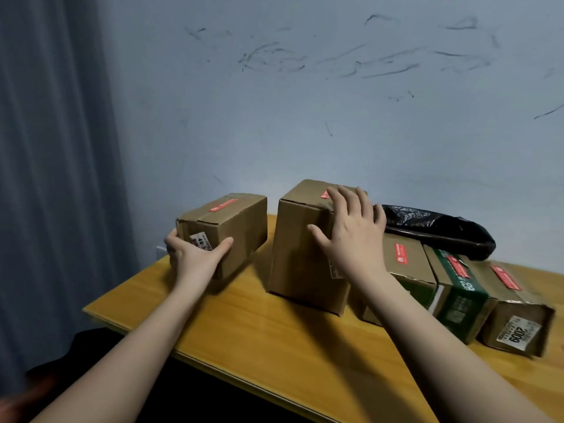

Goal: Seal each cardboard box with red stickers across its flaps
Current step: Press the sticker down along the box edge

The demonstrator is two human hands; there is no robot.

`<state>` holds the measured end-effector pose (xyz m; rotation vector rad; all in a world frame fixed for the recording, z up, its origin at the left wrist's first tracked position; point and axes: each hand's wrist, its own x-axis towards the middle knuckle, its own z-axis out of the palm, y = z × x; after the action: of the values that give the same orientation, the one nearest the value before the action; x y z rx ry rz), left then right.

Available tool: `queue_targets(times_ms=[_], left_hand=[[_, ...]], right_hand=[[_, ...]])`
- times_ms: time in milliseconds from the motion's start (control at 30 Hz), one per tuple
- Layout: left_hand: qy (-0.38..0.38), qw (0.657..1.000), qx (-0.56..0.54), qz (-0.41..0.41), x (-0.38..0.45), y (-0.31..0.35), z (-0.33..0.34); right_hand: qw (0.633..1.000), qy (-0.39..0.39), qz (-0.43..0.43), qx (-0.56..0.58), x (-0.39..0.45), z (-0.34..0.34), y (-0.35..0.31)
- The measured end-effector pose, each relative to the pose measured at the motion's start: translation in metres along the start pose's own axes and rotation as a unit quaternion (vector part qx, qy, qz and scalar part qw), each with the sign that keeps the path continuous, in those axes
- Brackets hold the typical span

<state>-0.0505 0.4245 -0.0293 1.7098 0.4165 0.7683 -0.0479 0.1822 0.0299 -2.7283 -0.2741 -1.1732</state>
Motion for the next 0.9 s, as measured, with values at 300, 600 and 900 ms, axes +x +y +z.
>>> queue_targets(times_ms=[300,600,900], left_hand=[[0.003,0.999,-0.008,-0.043,0.007,0.0,0.06],[0.008,0.999,-0.021,-0.044,0.002,-0.008,0.087],[0.025,0.998,-0.001,-0.053,-0.01,-0.017,0.097]], right_hand=[[0.993,-0.115,0.022,0.0,0.019,-0.009,0.029],[0.99,-0.14,0.003,0.029,0.019,-0.016,0.05],[0.991,-0.135,-0.021,0.008,0.014,-0.022,0.054]])
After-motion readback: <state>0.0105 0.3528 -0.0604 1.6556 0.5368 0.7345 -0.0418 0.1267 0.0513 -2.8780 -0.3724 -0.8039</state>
